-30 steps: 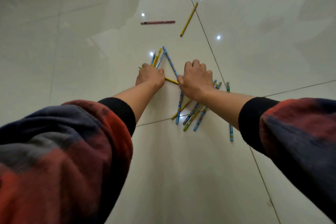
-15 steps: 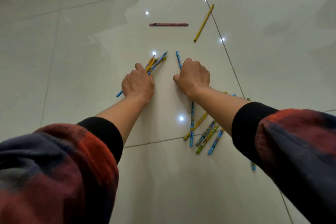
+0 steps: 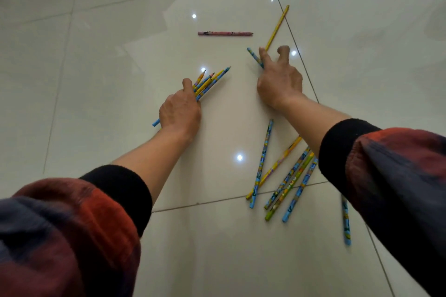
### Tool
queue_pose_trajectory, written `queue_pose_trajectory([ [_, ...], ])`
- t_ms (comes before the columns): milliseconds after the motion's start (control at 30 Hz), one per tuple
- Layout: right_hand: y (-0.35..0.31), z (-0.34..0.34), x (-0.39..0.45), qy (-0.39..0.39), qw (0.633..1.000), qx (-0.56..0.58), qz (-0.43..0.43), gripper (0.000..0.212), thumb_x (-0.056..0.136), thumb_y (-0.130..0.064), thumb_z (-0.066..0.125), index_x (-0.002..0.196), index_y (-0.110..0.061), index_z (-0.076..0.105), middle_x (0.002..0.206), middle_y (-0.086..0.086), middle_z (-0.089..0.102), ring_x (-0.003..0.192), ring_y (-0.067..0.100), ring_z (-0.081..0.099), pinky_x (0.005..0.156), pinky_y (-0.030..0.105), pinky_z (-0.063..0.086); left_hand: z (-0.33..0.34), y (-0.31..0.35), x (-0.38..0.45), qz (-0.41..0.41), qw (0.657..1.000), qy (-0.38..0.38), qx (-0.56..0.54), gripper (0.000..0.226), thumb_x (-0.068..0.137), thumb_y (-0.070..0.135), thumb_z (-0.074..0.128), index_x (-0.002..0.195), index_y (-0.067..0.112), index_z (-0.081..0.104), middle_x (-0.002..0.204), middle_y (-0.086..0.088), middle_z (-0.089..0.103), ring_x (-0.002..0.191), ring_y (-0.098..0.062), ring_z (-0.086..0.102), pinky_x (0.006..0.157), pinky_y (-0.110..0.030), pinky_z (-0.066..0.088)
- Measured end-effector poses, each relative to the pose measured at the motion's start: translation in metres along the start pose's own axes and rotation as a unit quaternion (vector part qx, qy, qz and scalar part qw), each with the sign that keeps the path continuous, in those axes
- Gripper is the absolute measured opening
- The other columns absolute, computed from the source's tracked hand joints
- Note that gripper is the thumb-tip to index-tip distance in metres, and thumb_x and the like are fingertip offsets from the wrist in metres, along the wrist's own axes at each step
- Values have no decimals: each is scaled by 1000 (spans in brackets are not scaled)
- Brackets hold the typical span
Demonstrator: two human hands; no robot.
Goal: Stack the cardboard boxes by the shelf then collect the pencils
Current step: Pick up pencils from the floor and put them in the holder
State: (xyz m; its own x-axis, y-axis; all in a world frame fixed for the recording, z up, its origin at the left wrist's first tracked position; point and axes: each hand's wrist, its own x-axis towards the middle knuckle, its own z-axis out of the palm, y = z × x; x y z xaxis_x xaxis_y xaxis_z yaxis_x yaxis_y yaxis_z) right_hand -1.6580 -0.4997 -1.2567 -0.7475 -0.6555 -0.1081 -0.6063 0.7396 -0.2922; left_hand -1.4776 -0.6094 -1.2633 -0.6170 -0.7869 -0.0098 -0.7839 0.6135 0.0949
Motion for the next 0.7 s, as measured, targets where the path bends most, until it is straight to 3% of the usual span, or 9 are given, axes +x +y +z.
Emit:
queue_pose_trajectory([
  [67, 0, 0, 5, -22, 999, -23, -17, 68, 92, -12, 40, 156, -26, 20, 162, 5, 10, 106, 38, 58, 83, 37, 43, 0, 0, 2, 4, 1000, -6, 2, 23, 98, 16, 43, 118, 7, 39, 79, -10, 49, 69, -33, 45, 58, -37, 32],
  [133, 1, -1, 8, -28, 999, -16, -29, 66, 92, -12, 40, 155, -21, 23, 162, 1, 17, 118, 38, 54, 93, 40, 44, -1, 0, 6, 6, 1000, -15, 8, 23, 99, 17, 43, 119, 7, 38, 81, -11, 51, 69, -33, 46, 58, -37, 33],
  [233, 7, 1, 3, 35, 998, -10, -56, 40, 94, -15, 41, 132, -8, 49, 136, 11, 49, 103, 42, 59, 79, 42, 47, -3, -1, 11, 26, 999, -21, 21, 24, 99, 18, 44, 119, 7, 39, 91, -17, 60, 75, -38, 52, 61, -38, 33],
  [300, 12, 2, -4, 75, 995, -19, -64, 31, 94, -21, 44, 118, -3, 54, 120, 15, 52, 89, 41, 59, 66, 37, 38, -5, 0, 18, 41, 999, -18, 25, 26, 98, 19, 45, 120, 6, 39, 101, -21, 62, 86, -43, 59, 63, -39, 33],
  [367, 18, 3, -9, 99, 993, -31, -52, 31, 96, -26, 46, 116, -3, 54, 118, 16, 52, 87, 40, 60, 64, 35, 32, -8, 6, 29, 52, 998, -13, 11, 26, 97, 18, 45, 121, 8, 40, 106, -23, 62, 92, -45, 59, 65, -39, 35],
  [533, 27, 15, -18, 140, 990, 6, -9, 33, 98, -34, 48, 119, -9, 52, 117, 13, 55, 93, 39, 61, 66, 35, 34, -17, 38, 69, 74, 997, 1, -23, 23, 98, 18, 45, 119, 10, 47, 111, -21, 59, 95, -42, 58, 68, -40, 38],
  [700, 29, 19, -13, 140, 990, -15, -5, 32, 93, -31, 47, 117, -12, 55, 111, 11, 58, 93, 37, 60, 66, 34, 33, -7, 60, 114, 129, 992, 13, 5, 39, 98, 16, 48, 135, 25, 49, 133, -12, 48, 108, -40, 57, 89, -46, 47],
])
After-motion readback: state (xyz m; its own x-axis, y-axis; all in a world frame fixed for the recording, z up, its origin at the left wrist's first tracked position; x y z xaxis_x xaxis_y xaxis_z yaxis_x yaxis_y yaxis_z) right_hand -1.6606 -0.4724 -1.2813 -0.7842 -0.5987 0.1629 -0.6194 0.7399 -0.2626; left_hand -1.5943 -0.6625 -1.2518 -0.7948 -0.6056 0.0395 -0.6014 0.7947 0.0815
